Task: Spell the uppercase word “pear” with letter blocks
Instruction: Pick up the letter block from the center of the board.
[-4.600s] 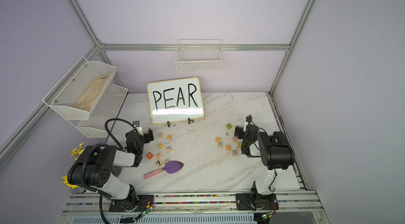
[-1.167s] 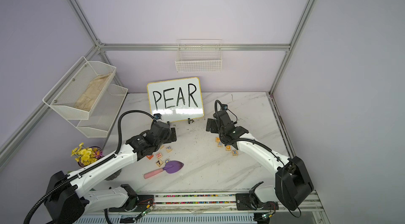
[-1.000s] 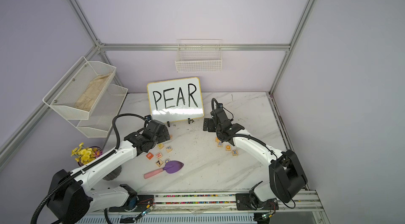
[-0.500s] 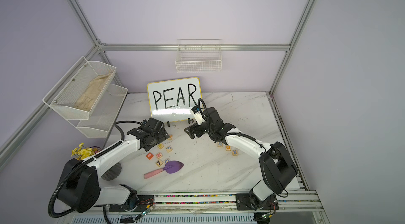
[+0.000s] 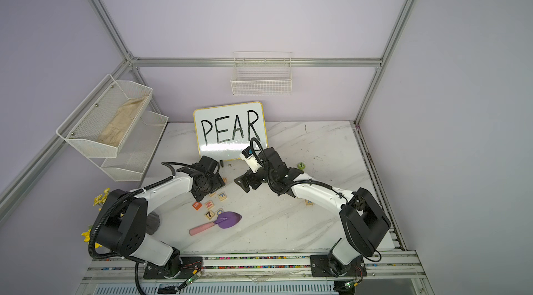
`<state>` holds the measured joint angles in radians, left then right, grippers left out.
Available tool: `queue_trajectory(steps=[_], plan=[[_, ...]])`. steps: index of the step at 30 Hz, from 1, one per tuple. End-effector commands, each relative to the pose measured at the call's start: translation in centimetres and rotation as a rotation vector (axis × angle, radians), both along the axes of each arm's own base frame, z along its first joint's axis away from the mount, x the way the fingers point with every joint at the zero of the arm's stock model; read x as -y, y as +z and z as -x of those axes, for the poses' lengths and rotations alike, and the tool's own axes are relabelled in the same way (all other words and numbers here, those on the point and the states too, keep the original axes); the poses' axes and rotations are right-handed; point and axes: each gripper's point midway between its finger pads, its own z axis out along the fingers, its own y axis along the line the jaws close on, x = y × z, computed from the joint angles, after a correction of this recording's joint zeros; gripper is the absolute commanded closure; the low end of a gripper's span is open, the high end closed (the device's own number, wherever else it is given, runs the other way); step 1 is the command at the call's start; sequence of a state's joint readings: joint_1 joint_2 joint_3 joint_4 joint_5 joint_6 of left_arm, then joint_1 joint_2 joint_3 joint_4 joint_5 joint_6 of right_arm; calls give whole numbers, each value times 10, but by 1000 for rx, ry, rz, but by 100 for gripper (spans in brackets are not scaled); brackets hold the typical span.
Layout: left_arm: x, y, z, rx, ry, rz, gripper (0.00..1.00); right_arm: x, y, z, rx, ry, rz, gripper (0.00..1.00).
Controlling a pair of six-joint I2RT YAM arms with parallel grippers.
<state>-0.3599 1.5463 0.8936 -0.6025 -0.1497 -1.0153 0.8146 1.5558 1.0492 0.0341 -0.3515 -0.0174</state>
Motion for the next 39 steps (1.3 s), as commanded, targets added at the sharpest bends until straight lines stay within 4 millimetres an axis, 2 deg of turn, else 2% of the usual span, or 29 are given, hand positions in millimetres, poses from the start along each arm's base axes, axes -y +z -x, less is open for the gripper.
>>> queue_trajectory(steps=[1,8,13,18,27,39], plan=[[7,6,-7,21,25,61,9,-7,0,12,47,30,17,3],[-4,8,1,17,53,50,14,-8,-6,13,58,22,43,2],[-12,5,3,3,69,49,18,-10,3,16,66,29,14,2],[-7,1,1,-8,64,79,22,-12,10,22,86,55,-3,3],[4,-4,1,-36,41,128,31,-28,-4,38,60,140,-7,3],[-2,-12,14,-83,32,99,38,-28,-6,34,70,100,-8,3]])
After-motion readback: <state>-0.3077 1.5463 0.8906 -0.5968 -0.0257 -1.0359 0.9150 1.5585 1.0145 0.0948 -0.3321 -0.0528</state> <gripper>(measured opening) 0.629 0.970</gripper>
